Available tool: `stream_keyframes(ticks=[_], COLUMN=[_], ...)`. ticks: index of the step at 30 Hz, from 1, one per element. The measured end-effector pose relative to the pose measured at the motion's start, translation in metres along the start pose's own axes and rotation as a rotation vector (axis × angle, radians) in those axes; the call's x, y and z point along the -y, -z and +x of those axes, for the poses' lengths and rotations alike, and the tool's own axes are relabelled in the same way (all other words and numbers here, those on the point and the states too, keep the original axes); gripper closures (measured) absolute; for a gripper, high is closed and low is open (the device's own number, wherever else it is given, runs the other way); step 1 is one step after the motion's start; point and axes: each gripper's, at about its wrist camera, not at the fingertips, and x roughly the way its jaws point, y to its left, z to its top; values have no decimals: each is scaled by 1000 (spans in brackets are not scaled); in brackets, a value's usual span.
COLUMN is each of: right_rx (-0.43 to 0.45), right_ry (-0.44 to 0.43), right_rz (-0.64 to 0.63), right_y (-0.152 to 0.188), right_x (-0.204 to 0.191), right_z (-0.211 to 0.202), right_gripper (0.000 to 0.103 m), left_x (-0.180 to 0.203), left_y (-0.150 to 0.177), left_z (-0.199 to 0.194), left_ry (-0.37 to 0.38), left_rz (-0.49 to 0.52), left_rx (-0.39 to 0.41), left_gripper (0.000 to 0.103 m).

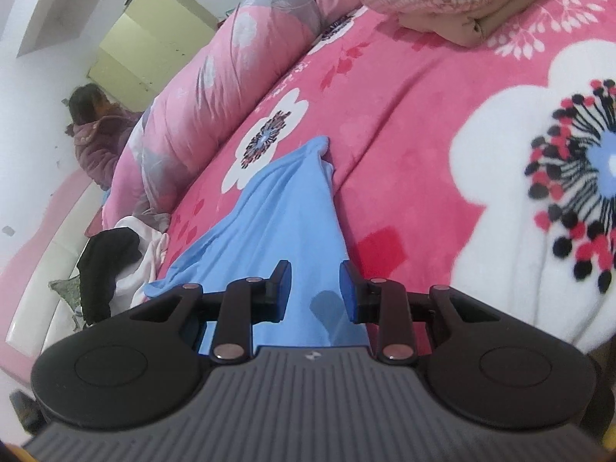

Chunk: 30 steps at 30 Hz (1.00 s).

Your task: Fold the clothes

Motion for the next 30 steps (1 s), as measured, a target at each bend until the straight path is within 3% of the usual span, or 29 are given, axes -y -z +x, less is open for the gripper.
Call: stream_keyframes(ticks=[5, 9, 10, 14, 16, 22, 29, 30], right_rx=[-20, -19, -19, -20, -20, -21, -27, -26], right_ry=[39, 57, 60, 72, 79, 94, 86, 84], right_rz=[0, 0, 0, -1, -1, 1, 0, -1], right_y=[7, 10, 10, 10, 10, 10, 9, 9], right_x=[-1, -2, -2, -3, -4, -5, -7, -7], right_z=[2, 0, 0, -1, -1, -1, 3, 3], right_gripper=[76, 76, 76, 76, 76, 76, 76, 76], left_x=[31, 41, 42, 38, 35, 26, 20, 20], left_y=[17, 23, 24, 20, 18, 20, 18, 17], left_z=[4, 16, 18, 26, 28, 29, 35, 35], left_ry=[-54, -25, -17, 7, 15, 39, 38, 41], left_rz=[276, 370, 381, 392, 396, 406, 393, 391], left_rx=[66, 45, 38, 17, 5, -40, -52, -51], left_gripper=[11, 34, 42, 50, 59, 73, 78, 84])
